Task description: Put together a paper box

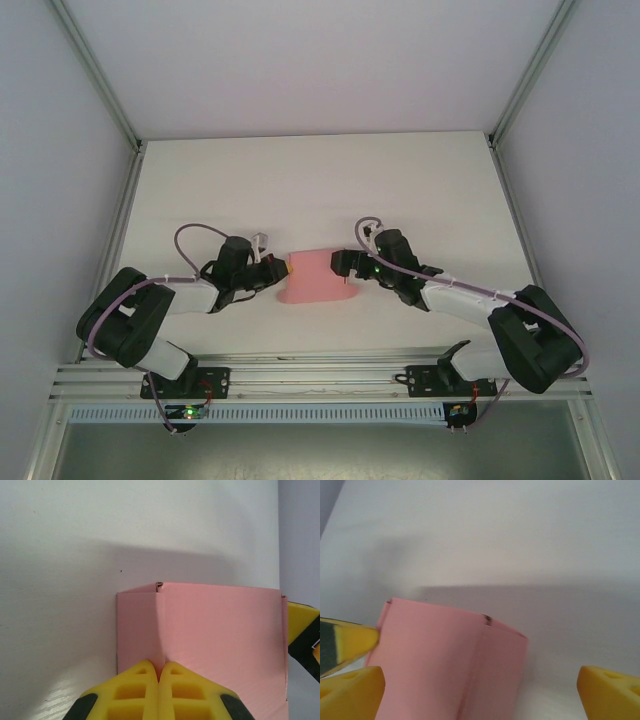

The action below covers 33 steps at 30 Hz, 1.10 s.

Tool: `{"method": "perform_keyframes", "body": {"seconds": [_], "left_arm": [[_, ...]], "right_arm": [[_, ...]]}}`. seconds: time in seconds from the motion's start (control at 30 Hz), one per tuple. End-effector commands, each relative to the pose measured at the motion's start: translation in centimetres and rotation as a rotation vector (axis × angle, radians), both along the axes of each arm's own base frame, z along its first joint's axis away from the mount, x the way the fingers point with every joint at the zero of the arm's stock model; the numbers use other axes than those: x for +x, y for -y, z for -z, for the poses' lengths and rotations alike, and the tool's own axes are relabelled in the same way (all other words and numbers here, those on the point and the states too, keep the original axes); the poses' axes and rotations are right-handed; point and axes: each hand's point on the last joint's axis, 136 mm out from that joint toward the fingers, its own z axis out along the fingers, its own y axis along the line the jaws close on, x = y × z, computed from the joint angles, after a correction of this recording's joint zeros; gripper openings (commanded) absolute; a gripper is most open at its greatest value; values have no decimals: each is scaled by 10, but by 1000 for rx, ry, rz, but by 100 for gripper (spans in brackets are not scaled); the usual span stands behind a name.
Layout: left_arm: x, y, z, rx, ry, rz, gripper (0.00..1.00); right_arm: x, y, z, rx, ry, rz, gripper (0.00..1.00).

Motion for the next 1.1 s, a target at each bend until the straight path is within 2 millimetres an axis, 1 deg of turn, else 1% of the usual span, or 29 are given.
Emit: {"method": "perform_keyframes", "body": {"seconds": [0.0, 0.13, 0.23, 0.3, 0.4, 0.5, 0.53, 0.6, 0.73, 0.77, 0.83, 0.87, 0.93, 0.97, 1.0, 1.03, 1.07], "left_arm": [[-10, -11, 20, 20, -56, -22, 0], [-10, -15, 22, 8, -55, -42, 0], [-11, -15, 24, 4, -55, -41, 0], [-11, -13, 25, -5, -60, -35, 0], [-10, -12, 27, -13, -65, -32, 0], [-11, -10, 28, -16, -58, -18, 0], [-11, -10, 29, -18, -59, -17, 0], [-10, -11, 29, -13, -58, -18, 0], [-10, -11, 29, -5, -57, -15, 0], [-9, -11, 28, -5, -51, -11, 0], [-7, -9, 24, -8, -35, -5, 0], [-5, -7, 20, -18, -17, 7, 2], [2, -2, 4, -43, 49, 22, 11], [6, -1, -5, -48, 85, 22, 17], [11, 0, -14, -50, 122, 25, 28], [15, 0, -21, -45, 147, 26, 45], [18, 1, -28, -37, 172, 33, 52]], "right_arm": [[-16, 1, 11, 22, -112, -26, 98], [-23, -13, 11, 110, -174, -61, 98], [-22, -21, 9, 166, -194, -74, 98], [-21, -27, 8, 201, -210, -90, 95], [-19, -35, 12, 250, -245, -106, 87], [-15, -39, 14, 314, -259, -101, 77], [-13, -38, 14, 328, -264, -91, 74], [-10, -38, 14, 352, -256, -84, 71], [-8, -35, 7, 384, -237, -82, 63], [-8, -33, 7, 382, -233, -78, 62], [-9, -30, 3, 383, -227, -77, 56], [-10, -29, 3, 384, -225, -76, 53], [-11, -27, -2, 391, -214, -77, 47], [-11, -25, -3, 393, -211, -74, 46], [-12, -25, -6, 398, -204, -78, 46], [-12, -25, -8, 401, -200, -82, 46], [-13, -25, -10, 404, -197, -86, 46]]}}
